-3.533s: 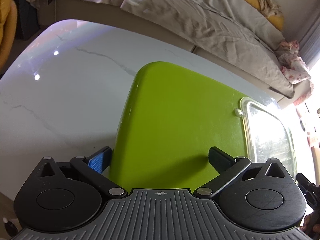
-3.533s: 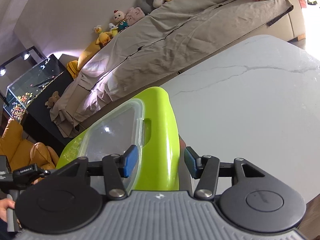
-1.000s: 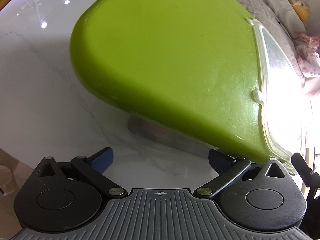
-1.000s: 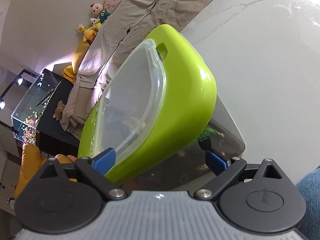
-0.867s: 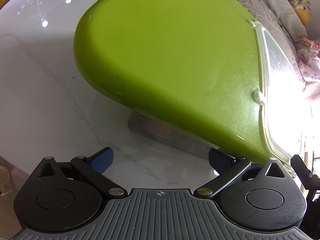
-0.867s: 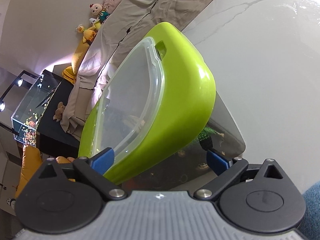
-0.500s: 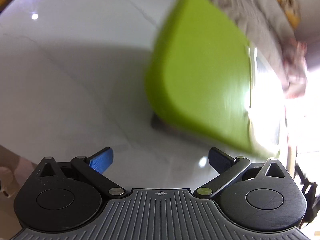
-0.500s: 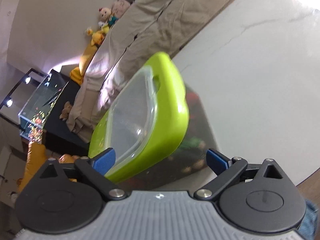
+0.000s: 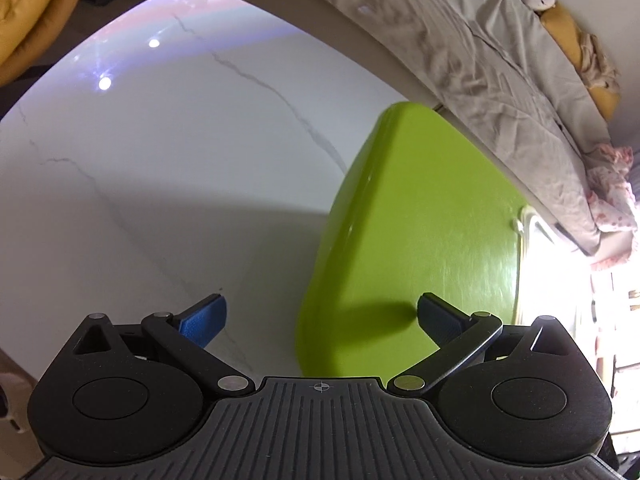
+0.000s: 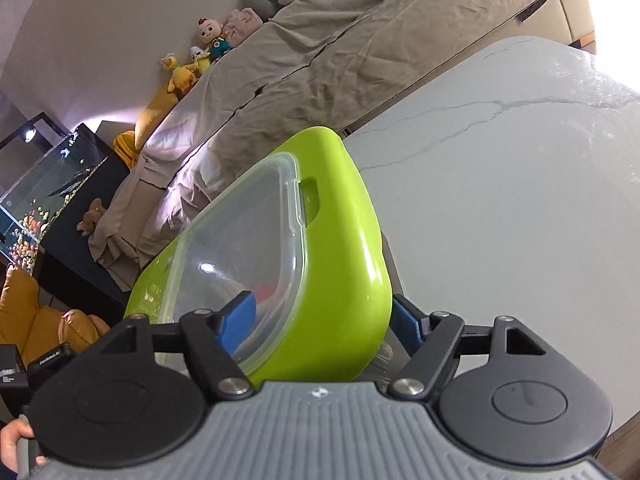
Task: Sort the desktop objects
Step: 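Shift the green lid with both grippers to align it on the box rim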
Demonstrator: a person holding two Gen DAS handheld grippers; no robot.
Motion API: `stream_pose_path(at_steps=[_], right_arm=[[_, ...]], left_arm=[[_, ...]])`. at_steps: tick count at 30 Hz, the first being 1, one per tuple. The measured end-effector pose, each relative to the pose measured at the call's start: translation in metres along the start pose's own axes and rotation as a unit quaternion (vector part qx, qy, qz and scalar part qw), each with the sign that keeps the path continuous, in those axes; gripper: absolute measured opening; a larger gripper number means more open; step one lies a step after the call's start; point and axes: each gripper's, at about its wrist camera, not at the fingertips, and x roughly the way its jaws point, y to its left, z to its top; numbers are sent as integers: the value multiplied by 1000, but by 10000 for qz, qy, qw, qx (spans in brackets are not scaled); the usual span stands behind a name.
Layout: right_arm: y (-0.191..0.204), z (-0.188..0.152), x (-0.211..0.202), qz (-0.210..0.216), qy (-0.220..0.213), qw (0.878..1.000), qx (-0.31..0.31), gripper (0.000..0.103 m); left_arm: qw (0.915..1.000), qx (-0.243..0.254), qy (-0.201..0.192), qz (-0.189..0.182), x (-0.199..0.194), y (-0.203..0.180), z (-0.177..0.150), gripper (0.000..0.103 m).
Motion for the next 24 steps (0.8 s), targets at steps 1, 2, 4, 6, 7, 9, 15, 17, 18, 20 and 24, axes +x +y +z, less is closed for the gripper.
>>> stream_pose_path(at_steps=[1,2,4,6,7,9,15,17,18,20,24], right_arm=[[0,-2,-2,1,6,10000,-53,75],[0,-3,-4,2,11,9999,-114,75],[2,-3,-6,-85,-3,9998,-164,76],[5,-3,-8,-182,-21,9996,-204,81],[6,-3,-9,-231,-30,9995,-225,82],[11,0,-18,-116,-165,9994,-270,84],[28,7,-55,292,-708,9966,-317,99],[34,5,-63,288,-704,9964,-363,100],[38,4,-67,280,-695,9964,-388,100],[39,0,-70,114,-639,9974,-318,100],[26,-6,-67,-177,-684,9974,-115,100]], left_arm=[[10000,-19,7,-11,-1,1,-3,103],[10000,-38,14,-22,-3,2,-7,103],[10000,-68,4,-9,-6,5,-11,103],[9999,18,-72,121,-13,3,-14,103],[9997,62,-110,185,-17,2,-16,103],[9991,207,-323,195,-31,-2,-19,103],[9965,386,-732,120,-60,-13,-29,103],[9969,368,-683,95,-58,-13,-29,103],[9971,348,-667,107,-55,-12,-28,103],[9967,208,-735,257,-48,-6,-21,103],[9945,-441,-888,348,-37,23,-9,103]])
